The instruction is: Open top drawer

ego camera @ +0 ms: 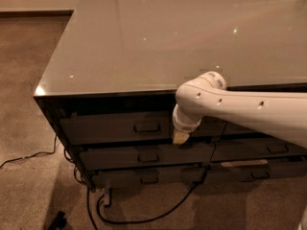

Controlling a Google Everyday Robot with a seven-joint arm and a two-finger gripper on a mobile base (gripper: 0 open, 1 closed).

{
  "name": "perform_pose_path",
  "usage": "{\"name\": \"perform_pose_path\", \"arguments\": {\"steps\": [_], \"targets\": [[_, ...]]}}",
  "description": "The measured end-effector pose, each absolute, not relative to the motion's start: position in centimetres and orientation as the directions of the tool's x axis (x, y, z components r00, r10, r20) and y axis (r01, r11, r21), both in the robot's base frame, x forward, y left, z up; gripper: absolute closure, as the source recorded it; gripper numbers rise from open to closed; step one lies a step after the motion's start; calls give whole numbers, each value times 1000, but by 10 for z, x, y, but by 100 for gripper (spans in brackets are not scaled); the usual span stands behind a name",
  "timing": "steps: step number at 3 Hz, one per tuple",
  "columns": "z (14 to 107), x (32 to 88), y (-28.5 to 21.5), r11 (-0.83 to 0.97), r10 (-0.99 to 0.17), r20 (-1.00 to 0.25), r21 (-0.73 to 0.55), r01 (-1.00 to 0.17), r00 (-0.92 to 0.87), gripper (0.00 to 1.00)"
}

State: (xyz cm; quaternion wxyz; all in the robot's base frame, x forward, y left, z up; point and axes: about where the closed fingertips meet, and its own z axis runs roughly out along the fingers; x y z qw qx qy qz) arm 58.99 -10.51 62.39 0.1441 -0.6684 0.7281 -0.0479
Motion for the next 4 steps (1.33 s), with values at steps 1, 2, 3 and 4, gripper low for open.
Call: {"name": "perform_pose_path", "arguments": {"steps": [1, 2, 3, 4], "targets": [[625, 587, -111, 109, -987, -139, -256, -960, -75, 65], [631, 587, -111, 109, -987, -139, -256, -960, -75, 88], [634, 587, -111, 109, -987, -139, -256, -960, -75, 100], [635, 569, -122, 139, -983, -154, -243, -960, -103, 100]]}}
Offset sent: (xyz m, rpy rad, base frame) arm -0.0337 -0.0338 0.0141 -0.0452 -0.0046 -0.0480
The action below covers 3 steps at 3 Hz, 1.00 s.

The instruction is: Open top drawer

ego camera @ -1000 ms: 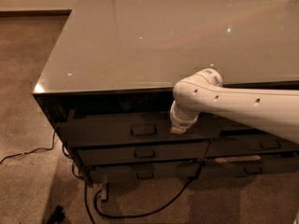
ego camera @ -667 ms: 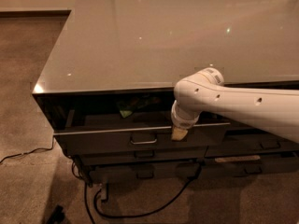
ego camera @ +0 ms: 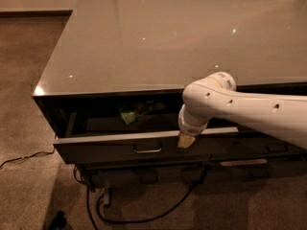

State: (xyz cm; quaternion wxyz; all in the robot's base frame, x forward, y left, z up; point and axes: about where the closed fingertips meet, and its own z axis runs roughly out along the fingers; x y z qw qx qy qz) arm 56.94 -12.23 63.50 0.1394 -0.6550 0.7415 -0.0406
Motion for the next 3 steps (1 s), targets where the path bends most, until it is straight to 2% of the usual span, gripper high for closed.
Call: {"name": "perform_pose_path", "arguments": {"steps": [1, 3], "targets": [[636, 569, -122, 139, -983, -154, -243, -960, -103, 81], [636, 569, -122, 139, -983, -153, -243, -960, -103, 35]]}}
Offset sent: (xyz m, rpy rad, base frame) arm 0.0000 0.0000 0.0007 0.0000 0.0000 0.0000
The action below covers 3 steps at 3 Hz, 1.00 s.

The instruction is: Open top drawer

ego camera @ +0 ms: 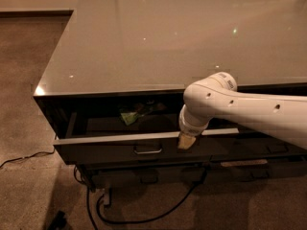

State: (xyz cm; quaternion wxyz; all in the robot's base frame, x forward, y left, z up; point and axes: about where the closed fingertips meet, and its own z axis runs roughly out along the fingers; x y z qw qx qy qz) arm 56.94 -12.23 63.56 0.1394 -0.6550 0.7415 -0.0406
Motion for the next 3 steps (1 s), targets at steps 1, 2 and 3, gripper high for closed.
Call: {"name": "perform_pose_path", "arguments": {"steps": [1, 2, 3], "targets": [[636, 569, -122, 139, -983, -154, -243, -960, -103, 12], [644, 568, -117, 131, -980, -181, -280, -951, -82, 0], [656, 563, -111, 114, -968, -246, -296, -948, -40, 0]]}}
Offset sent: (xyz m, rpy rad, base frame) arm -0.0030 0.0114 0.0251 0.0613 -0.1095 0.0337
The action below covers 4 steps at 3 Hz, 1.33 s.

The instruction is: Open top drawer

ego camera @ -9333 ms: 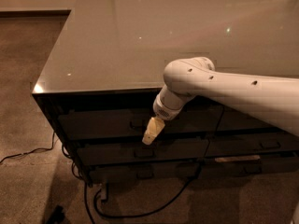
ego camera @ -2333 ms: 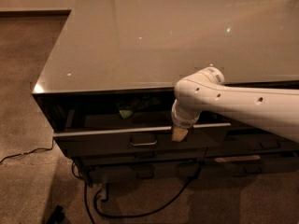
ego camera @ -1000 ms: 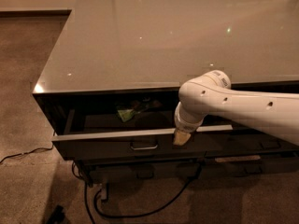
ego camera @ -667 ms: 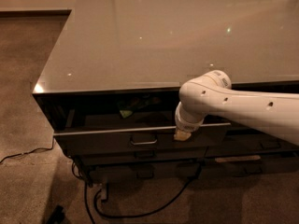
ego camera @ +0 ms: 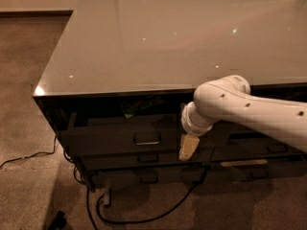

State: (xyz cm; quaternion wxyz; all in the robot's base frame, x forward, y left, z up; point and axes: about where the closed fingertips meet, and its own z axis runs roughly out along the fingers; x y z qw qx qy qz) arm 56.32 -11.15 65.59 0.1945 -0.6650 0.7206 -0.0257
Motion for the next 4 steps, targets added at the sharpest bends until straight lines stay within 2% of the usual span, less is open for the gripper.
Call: {"name": "perform_pose_path", "arguments": {"steps": [1, 2, 4], "targets": [[655, 552, -111, 58, -951, -305, -304, -951, 39, 0], [645, 539, -109, -50, -944, -293, -336, -940, 155, 0], [630, 528, -104, -150, -944, -216, -393, -907, 249, 0]]}}
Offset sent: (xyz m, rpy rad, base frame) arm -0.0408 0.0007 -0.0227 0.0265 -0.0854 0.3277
